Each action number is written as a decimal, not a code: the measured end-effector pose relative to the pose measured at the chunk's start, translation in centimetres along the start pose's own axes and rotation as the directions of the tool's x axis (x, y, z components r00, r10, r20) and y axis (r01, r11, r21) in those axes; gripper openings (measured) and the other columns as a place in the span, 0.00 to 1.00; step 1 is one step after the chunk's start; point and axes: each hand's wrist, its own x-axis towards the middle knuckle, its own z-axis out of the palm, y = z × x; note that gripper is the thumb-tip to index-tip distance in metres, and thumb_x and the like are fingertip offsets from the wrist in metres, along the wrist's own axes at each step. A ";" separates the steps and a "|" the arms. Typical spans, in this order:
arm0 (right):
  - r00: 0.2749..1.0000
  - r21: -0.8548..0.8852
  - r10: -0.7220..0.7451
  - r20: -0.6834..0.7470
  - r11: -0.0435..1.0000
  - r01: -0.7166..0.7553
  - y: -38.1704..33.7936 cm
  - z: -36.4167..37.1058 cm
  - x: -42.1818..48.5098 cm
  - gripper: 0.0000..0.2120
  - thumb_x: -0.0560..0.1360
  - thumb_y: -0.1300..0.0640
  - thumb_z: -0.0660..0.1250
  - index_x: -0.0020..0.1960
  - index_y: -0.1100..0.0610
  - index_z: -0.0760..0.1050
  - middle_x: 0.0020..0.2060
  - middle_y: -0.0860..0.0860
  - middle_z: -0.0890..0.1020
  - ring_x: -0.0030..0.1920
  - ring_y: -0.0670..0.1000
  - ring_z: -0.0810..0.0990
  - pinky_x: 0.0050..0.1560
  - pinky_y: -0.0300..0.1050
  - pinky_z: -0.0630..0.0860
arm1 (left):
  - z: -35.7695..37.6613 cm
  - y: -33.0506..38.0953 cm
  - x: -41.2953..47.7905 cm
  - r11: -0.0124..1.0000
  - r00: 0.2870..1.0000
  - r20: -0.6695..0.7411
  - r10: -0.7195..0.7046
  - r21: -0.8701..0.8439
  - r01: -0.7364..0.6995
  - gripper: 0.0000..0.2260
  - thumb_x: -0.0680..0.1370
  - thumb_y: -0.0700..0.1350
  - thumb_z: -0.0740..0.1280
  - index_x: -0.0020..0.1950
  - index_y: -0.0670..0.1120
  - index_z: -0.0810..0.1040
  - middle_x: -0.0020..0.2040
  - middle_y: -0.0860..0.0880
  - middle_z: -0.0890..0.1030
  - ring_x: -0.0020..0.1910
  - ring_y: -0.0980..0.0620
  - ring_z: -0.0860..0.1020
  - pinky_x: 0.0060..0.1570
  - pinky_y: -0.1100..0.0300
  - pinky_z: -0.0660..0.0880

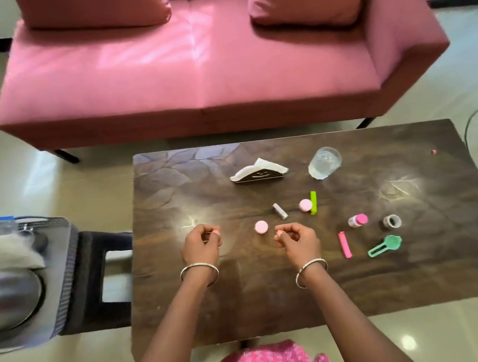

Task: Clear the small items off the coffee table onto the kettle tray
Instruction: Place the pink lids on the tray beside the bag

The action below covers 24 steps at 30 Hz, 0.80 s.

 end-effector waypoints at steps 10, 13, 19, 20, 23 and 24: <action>0.990 -0.145 0.047 -0.137 0.987 -0.066 3.7 -6.7 8.9 0.07 0.73 0.65 0.69 0.45 0.55 0.83 0.36 0.54 0.84 0.37 0.52 0.80 0.45 0.47 0.78 | 10.0 -2.0 2.8 0.907 0.988 0.150 0.028 0.412 -0.088 0.04 0.73 0.40 0.69 0.46 0.48 0.79 0.43 0.47 0.84 0.43 0.48 0.81 0.51 0.54 0.78; 0.990 -0.286 -0.003 -0.142 0.957 -0.038 4.1 -6.9 12.0 0.08 0.72 0.65 0.69 0.47 0.54 0.82 0.37 0.51 0.84 0.39 0.51 0.80 0.50 0.46 0.78 | 12.0 -3.1 4.1 0.820 0.971 0.238 0.002 0.555 -0.138 0.12 0.74 0.42 0.69 0.57 0.44 0.77 0.53 0.46 0.80 0.54 0.46 0.78 0.56 0.56 0.73; 0.999 -0.594 -0.047 0.000 0.803 0.038 5.1 -5.7 17.8 0.22 0.71 0.67 0.67 0.64 0.57 0.77 0.57 0.58 0.81 0.57 0.60 0.80 0.61 0.50 0.75 | 15.8 -5.6 6.8 0.644 0.946 0.320 -0.046 0.734 -0.217 0.22 0.74 0.46 0.70 0.66 0.53 0.67 0.63 0.48 0.70 0.59 0.42 0.75 0.56 0.47 0.75; 0.998 -0.627 -0.058 0.035 0.776 0.067 5.4 -5.5 18.6 0.25 0.71 0.67 0.67 0.67 0.56 0.75 0.61 0.57 0.79 0.61 0.59 0.78 0.62 0.49 0.73 | 16.4 -5.9 7.3 0.626 0.947 0.321 -0.031 0.744 -0.231 0.22 0.74 0.46 0.70 0.66 0.53 0.67 0.63 0.48 0.69 0.58 0.42 0.76 0.54 0.47 0.76; 0.983 -0.708 -0.069 0.173 0.685 0.173 6.4 -4.7 20.4 0.29 0.71 0.66 0.70 0.71 0.55 0.71 0.66 0.55 0.73 0.64 0.57 0.75 0.66 0.48 0.71 | 17.7 -6.7 8.2 0.558 0.952 0.305 0.006 0.790 -0.256 0.21 0.75 0.45 0.70 0.64 0.52 0.67 0.63 0.49 0.68 0.57 0.43 0.75 0.47 0.50 0.77; 0.979 -0.723 -0.069 0.194 0.664 0.190 6.8 -4.4 20.8 0.29 0.71 0.65 0.70 0.71 0.54 0.71 0.65 0.54 0.73 0.63 0.57 0.75 0.66 0.48 0.71 | 17.9 -7.1 8.5 0.537 0.954 0.300 0.011 0.803 -0.259 0.20 0.75 0.45 0.70 0.64 0.51 0.67 0.63 0.49 0.68 0.57 0.44 0.75 0.46 0.50 0.77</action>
